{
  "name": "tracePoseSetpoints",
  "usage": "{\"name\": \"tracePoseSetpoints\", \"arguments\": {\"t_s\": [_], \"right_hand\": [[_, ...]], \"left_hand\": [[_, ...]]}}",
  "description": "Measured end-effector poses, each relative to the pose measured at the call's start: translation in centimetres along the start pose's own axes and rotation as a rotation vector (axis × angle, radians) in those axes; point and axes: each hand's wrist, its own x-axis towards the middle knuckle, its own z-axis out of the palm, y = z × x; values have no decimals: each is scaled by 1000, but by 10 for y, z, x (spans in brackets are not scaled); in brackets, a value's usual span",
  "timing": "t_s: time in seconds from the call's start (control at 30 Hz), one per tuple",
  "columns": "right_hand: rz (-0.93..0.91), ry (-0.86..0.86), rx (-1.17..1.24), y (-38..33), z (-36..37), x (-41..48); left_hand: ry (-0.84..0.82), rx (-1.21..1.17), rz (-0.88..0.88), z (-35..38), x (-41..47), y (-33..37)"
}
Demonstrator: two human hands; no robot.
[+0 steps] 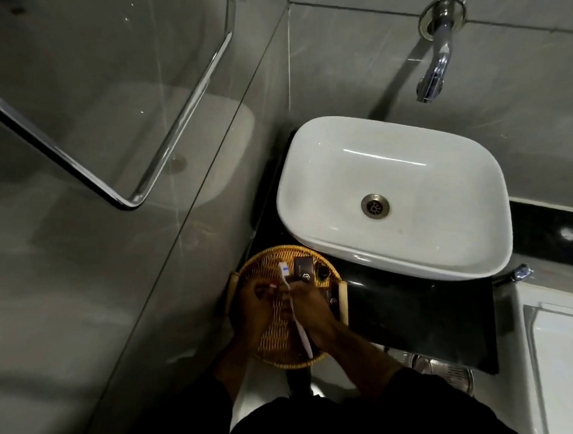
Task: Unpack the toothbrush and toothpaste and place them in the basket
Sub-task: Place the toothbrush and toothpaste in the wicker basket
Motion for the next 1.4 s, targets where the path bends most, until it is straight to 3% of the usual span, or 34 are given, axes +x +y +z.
{"name": "tracePoseSetpoints", "arguments": {"t_s": [0.13,0.27,0.5,0.57,0.67,0.87,1.07,1.27,1.4], "right_hand": [[56,92,-21,-3,9,2],[269,96,289,-10,18,-1],[338,52,742,-19,29,0],[368,45,776,-23,29,4],[337,161,716,-25,29,13],[261,442,632,-28,33,16],[232,468,596,-19,36,17],[-12,286,142,1,5,-12],[-56,226,24,14,-13,-33]], "left_hand": [[76,80,30,4,1,-2],[147,201,47,8,-3,-3],[238,214,158,4,-23,4],[129,184,148,-5,-30,9],[-173,139,-53,-16,-39,15],[-389,-163,-127,-25,-58,8],[-261,-158,-174,-20,-57,-1],[-271,109,-20,-16,-33,4],[-215,316,51,-5,-19,5]]}}
